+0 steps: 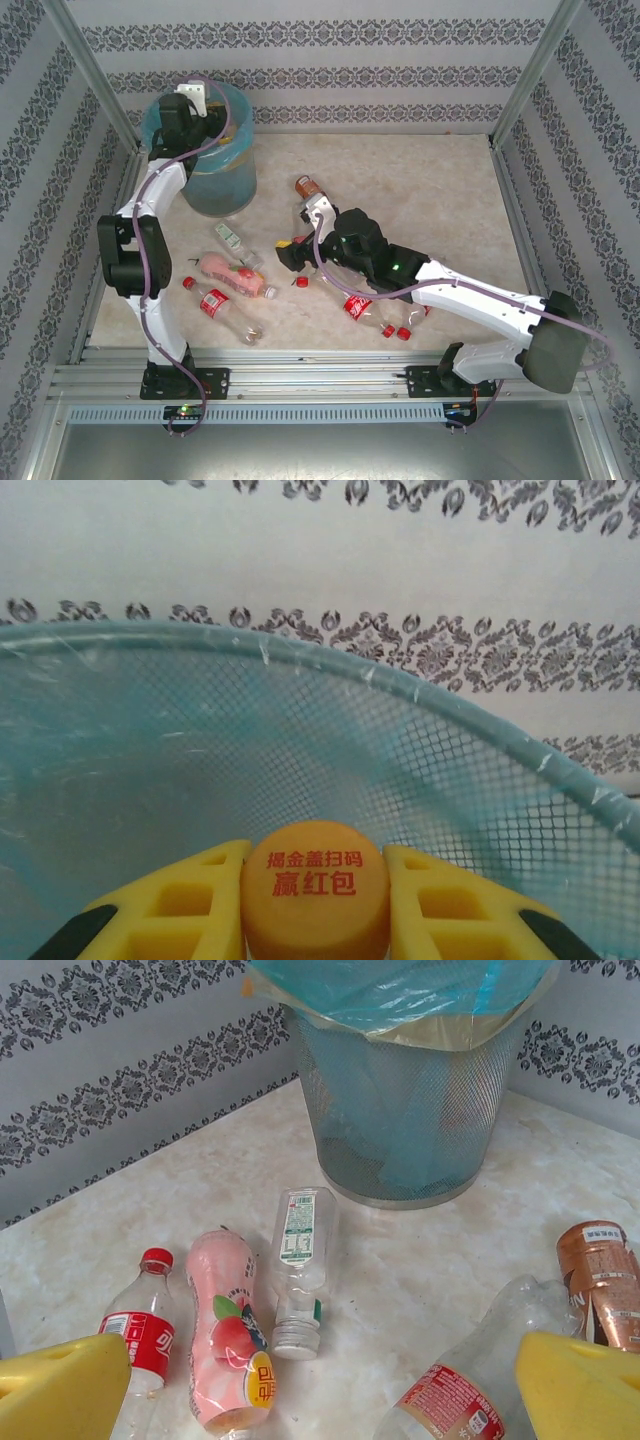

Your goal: Put the plastic bottles in the bin

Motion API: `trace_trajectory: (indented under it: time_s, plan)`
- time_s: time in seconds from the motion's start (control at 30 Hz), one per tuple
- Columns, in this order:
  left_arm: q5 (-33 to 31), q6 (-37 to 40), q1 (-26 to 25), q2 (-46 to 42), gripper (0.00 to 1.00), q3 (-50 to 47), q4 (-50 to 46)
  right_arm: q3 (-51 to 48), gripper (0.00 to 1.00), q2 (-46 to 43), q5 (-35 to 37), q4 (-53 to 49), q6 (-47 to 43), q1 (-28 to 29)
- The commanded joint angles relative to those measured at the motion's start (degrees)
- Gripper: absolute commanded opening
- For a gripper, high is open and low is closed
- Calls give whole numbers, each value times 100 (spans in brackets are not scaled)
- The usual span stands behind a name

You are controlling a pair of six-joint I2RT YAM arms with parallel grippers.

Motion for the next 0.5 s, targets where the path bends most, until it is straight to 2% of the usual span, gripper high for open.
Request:
trace_trajectory:
  time_s: [0.0, 0.17, 0.27, 0.47]
  plan:
    - [88, 361, 48, 168, 0, -67, 223, 65, 98, 127, 118, -29, 179, 58]
    - [75, 337, 46, 306, 7, -57, 119, 146, 98, 218, 121, -152, 211, 53]
    - [43, 274, 46, 349, 0, -38, 119, 154, 98, 232, 136, -173, 199, 54]
    - [352, -659, 161, 354, 0, 125, -117, 184, 98, 243, 151, -223, 192, 56]
